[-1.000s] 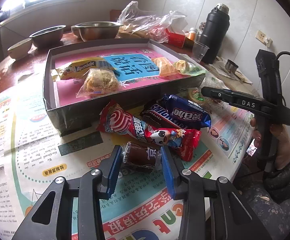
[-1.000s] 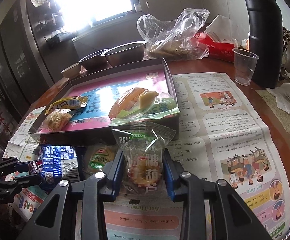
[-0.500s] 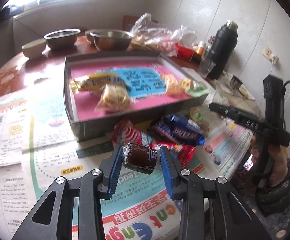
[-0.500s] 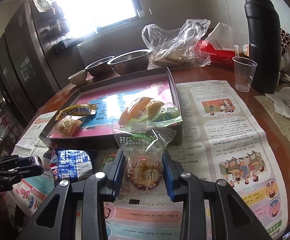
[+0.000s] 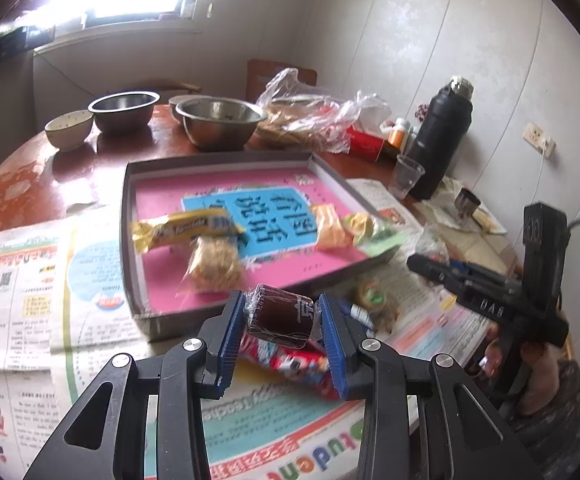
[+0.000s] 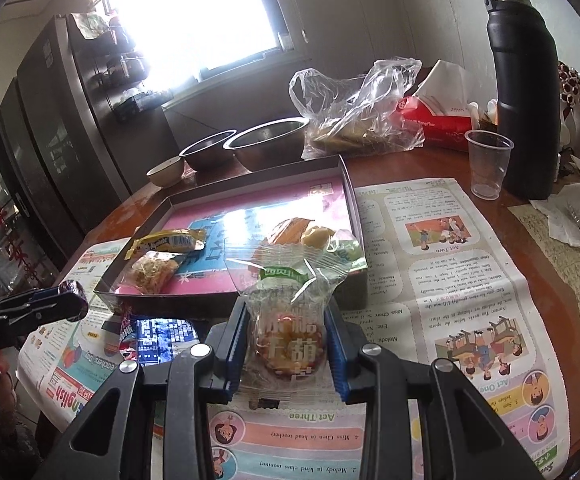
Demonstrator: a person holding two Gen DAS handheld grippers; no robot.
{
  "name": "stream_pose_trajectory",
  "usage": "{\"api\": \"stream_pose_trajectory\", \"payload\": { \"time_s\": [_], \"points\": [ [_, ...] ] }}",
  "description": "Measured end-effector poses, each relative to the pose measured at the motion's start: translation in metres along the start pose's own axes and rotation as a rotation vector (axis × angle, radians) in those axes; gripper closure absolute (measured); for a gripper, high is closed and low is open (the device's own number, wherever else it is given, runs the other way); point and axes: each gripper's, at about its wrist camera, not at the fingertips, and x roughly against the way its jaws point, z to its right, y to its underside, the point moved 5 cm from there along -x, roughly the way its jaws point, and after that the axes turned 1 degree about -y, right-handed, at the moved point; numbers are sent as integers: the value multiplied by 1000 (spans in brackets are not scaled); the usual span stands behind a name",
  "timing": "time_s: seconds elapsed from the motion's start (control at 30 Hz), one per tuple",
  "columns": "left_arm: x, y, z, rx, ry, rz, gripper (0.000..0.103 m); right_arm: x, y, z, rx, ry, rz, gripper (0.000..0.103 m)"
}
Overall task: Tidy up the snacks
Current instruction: 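Carry the mooncake bag into the tray with the right gripper while the left carries the chocolate there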
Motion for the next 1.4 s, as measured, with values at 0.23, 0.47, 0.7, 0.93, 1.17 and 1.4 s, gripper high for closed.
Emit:
{"api": "stream_pose_trajectory", "payload": {
  "time_s": [0.23, 0.47, 0.7, 0.93, 1.17, 1.4],
  "points": [
    [-4, -24, 11, 6, 8, 30, 64, 3, -12, -6, 10, -10, 24, 67],
    [-7, -41, 17, 15, 0, 62, 64, 8, -31, -16, 28, -26, 61, 67],
    [-11, -55, 18, 24, -6, 96, 64, 9, -44, -23, 35, -35, 84, 67],
    [-18, -60, 9, 50, -21, 105, 64, 5, -53, -26, 35, -33, 91, 67],
    [-24, -64, -6, 86, -65, 125, 64, -4, -65, -26, 36, -26, 94, 67],
    [-49, -59, -21, 136, -62, 90, 64, -24, -75, -27, 33, -14, 78, 67]
  ]
}}
